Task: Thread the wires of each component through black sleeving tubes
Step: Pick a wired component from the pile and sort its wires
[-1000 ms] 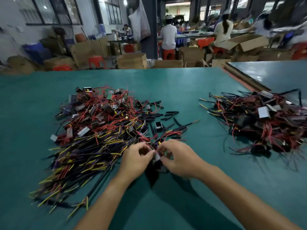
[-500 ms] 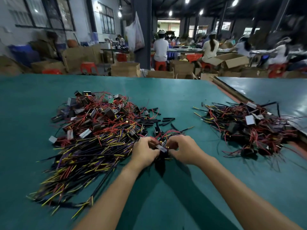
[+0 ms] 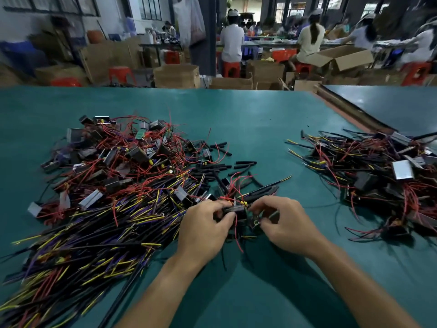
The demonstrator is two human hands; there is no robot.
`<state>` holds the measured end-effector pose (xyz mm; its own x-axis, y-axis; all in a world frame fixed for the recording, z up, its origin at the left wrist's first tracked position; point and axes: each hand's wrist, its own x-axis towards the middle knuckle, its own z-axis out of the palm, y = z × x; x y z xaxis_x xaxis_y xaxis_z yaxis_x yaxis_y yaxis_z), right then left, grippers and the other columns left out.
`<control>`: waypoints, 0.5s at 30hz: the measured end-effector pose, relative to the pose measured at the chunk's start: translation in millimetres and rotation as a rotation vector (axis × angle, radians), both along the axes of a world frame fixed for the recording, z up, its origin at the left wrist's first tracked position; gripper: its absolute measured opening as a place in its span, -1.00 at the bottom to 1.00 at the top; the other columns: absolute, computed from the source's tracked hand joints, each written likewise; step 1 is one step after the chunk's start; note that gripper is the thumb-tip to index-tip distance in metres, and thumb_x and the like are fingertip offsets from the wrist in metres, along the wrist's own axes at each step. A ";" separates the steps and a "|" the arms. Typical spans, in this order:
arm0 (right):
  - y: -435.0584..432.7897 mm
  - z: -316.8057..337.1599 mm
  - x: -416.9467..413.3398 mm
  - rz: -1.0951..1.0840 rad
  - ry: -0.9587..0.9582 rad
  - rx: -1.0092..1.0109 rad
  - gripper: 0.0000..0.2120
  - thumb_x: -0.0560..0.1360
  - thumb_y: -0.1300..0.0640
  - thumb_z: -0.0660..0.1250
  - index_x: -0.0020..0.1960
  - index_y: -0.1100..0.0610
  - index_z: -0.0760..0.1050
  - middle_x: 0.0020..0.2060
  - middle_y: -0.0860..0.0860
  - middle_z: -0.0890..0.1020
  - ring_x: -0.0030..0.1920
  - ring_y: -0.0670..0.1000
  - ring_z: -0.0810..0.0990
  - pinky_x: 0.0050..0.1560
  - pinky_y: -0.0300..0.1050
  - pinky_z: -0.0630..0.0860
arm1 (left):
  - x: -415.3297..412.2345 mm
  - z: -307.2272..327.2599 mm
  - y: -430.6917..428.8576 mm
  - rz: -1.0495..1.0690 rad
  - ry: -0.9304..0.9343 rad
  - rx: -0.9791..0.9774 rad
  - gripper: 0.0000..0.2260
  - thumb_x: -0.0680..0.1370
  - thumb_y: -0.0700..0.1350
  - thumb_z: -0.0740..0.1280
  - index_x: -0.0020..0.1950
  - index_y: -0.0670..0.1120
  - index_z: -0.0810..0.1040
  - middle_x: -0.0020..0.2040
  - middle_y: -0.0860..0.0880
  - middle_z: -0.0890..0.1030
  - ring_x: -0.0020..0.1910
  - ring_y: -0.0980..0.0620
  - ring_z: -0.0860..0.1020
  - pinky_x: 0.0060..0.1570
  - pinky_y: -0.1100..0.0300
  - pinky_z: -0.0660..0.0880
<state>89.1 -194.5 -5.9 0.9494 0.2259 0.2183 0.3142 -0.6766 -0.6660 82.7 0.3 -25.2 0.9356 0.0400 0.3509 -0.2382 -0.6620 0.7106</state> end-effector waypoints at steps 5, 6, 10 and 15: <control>-0.5 5.1 -4.1 0.051 0.017 -0.033 -0.68 0.25 0.15 0.28 -0.04 -0.08 0.59 -0.17 -0.20 0.63 -0.13 -0.16 0.60 -0.06 -0.21 0.56 | -3.1 10.1 0.8 -0.027 -0.009 -0.063 -0.86 0.46 -0.03 0.46 0.00 0.02 0.72 -0.12 0.14 0.65 -0.10 0.19 0.59 -0.07 0.25 0.52; -1.5 5.4 -5.0 0.057 0.012 -0.043 -0.70 0.25 0.11 0.32 -0.03 -0.09 0.58 -0.16 -0.20 0.62 -0.12 -0.17 0.58 -0.05 -0.22 0.54 | -5.0 13.8 0.1 -0.033 -0.004 -0.059 -0.87 0.46 -0.03 0.46 -0.02 0.03 0.71 -0.13 0.14 0.64 -0.12 0.19 0.59 -0.09 0.22 0.52; -3.2 6.6 -3.4 0.063 -0.029 -0.109 -0.82 0.32 -0.01 0.53 -0.09 -0.08 0.62 -0.17 -0.14 0.58 -0.15 -0.12 0.55 -0.07 -0.16 0.50 | -9.4 23.6 1.8 -0.043 0.045 -0.099 -0.90 0.45 0.01 0.44 -0.20 0.01 0.63 -0.36 0.17 0.57 -0.43 0.15 0.48 -0.37 0.22 0.43; -1.9 3.3 0.8 -0.025 -0.173 0.023 -0.93 0.42 0.16 0.50 -0.18 0.01 0.65 -0.24 -0.11 0.57 -0.25 -0.08 0.52 -0.16 -0.12 0.49 | -6.5 30.9 2.5 -0.132 0.271 -0.440 -0.83 0.51 -0.12 0.42 -0.19 -0.20 0.55 -0.51 0.06 0.54 -0.55 0.13 0.39 -0.51 0.29 0.30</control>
